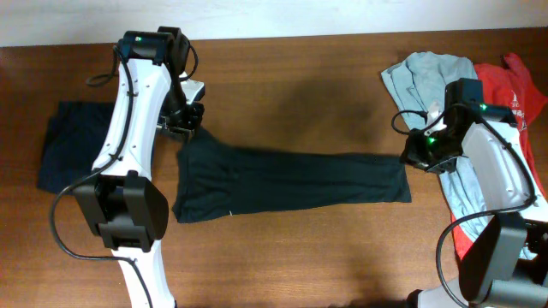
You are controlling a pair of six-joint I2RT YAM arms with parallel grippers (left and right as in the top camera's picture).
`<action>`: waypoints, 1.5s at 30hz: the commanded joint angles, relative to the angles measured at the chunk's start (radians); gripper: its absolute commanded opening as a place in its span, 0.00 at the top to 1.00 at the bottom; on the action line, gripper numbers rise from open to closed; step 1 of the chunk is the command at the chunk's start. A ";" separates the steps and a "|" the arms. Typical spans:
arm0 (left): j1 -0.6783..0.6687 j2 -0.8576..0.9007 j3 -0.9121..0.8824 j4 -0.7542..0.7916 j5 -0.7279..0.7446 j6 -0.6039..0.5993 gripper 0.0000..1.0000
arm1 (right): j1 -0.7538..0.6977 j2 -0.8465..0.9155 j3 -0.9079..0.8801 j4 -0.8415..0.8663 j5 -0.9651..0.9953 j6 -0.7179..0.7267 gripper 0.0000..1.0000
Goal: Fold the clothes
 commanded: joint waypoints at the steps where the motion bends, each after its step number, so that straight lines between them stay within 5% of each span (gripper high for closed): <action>1: -0.001 -0.013 0.008 -0.002 0.042 0.014 0.80 | -0.004 -0.013 0.005 0.004 -0.022 0.004 0.63; 4: -0.001 -0.013 0.008 -0.002 0.051 0.013 0.61 | -0.004 -0.011 0.005 0.004 -0.022 0.004 0.63; 7: -0.001 -0.013 0.008 0.006 0.053 0.013 0.54 | -0.004 -0.011 0.005 0.010 -0.022 0.004 0.63; 12: -0.001 -0.013 -0.062 0.107 0.085 0.013 0.54 | -0.004 -0.010 0.005 0.014 -0.023 0.004 0.62; 16: -0.022 -0.014 -0.192 0.240 0.150 0.060 0.69 | -0.004 -0.010 0.005 0.018 -0.023 0.004 0.62; 20: -0.114 -0.037 -0.228 0.234 0.099 0.093 0.70 | -0.004 -0.005 0.005 0.016 -0.019 0.003 0.61; 26: -0.224 -0.171 -0.260 0.130 -0.218 -0.225 0.68 | -0.004 -0.004 0.004 0.011 -0.011 0.003 0.61; 32: -0.181 -0.254 -0.535 0.407 -0.211 -0.217 0.58 | -0.004 -0.004 0.004 0.001 -0.011 0.003 0.61; 38: -0.097 -0.254 -0.764 0.795 -0.005 -0.005 0.47 | -0.004 -0.004 0.004 0.003 -0.011 0.003 0.61; 45: -0.079 -0.254 -0.785 0.912 0.022 0.027 0.41 | -0.004 -0.004 0.004 0.003 -0.011 0.003 0.61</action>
